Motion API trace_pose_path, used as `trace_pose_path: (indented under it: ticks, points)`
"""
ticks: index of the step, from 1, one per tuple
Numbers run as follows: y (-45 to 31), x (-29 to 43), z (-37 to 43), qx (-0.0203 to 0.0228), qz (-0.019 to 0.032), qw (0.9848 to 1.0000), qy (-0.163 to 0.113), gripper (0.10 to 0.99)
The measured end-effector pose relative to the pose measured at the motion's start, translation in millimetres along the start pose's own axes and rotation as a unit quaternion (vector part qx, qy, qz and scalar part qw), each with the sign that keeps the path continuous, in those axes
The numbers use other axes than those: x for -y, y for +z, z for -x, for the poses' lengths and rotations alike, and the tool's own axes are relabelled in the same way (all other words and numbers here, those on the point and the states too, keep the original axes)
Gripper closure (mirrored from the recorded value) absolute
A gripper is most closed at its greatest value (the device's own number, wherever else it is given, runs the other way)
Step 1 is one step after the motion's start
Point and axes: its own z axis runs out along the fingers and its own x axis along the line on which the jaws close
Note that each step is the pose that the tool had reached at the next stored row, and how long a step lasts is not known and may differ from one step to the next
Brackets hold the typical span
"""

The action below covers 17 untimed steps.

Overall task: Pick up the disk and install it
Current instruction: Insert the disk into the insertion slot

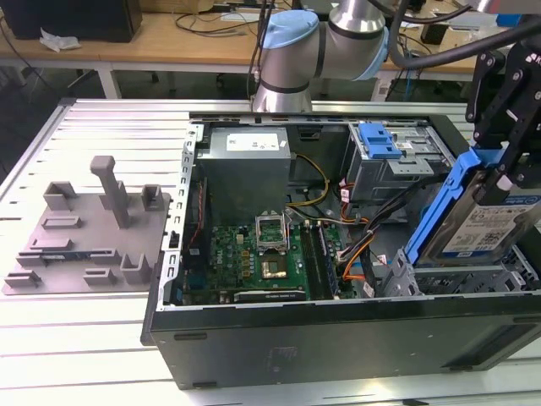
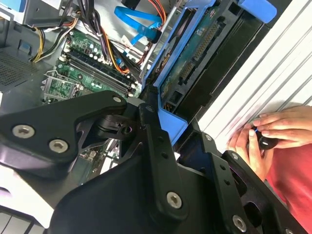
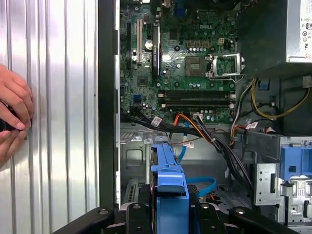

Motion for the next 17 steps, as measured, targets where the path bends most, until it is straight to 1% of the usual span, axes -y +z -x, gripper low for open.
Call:
trace_pose_path:
  ticks: [15,17]
  points:
    - [17.2,-0.4,-1.0,0.0006,0.0,1.0,0.0,0.718]
    - [21.0,-0.5,-1.7,0.0011,0.0,1.0,0.0,0.718]
